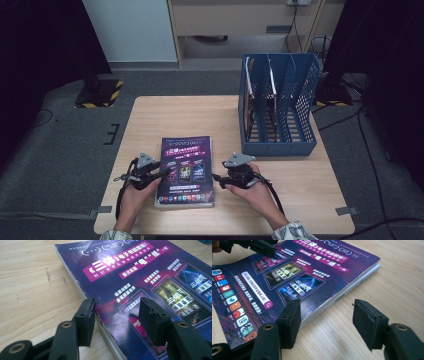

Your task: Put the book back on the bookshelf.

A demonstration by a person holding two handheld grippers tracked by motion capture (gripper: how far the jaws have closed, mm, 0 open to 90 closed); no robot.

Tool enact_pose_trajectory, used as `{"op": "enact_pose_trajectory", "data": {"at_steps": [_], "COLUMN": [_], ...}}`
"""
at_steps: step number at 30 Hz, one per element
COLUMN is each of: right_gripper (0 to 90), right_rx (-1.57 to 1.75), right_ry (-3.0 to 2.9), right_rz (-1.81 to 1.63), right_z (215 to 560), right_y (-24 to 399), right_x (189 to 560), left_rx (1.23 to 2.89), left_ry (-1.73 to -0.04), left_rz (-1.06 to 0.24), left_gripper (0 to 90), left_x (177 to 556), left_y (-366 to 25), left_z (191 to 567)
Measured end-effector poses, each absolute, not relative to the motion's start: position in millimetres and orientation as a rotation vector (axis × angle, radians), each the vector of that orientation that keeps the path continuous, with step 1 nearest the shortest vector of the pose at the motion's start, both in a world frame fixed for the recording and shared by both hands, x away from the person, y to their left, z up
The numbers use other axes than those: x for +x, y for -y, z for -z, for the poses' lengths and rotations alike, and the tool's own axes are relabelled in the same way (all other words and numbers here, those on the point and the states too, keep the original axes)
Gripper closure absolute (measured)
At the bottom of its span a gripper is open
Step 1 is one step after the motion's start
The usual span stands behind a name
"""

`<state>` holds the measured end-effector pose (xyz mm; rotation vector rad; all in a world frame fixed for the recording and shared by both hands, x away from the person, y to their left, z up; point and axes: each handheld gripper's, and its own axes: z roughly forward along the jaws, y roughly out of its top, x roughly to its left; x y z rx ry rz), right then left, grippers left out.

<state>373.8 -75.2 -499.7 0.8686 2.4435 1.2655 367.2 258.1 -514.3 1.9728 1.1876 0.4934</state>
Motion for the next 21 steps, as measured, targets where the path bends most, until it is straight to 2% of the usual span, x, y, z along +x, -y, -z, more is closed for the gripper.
{"op": "enact_pose_trajectory", "data": {"at_steps": [21], "right_gripper": [15.2], "right_rx": [0.938], "right_ry": [-2.549], "right_rz": [-1.277], "right_z": [515.6], "right_y": [54.3], "right_x": [381.6], "left_rx": [1.978], "left_ry": [-1.147], "left_rz": [-0.524], "left_gripper": [45.4], "left_x": [367.8], "left_y": [-249.3], "left_z": [516.9]}}
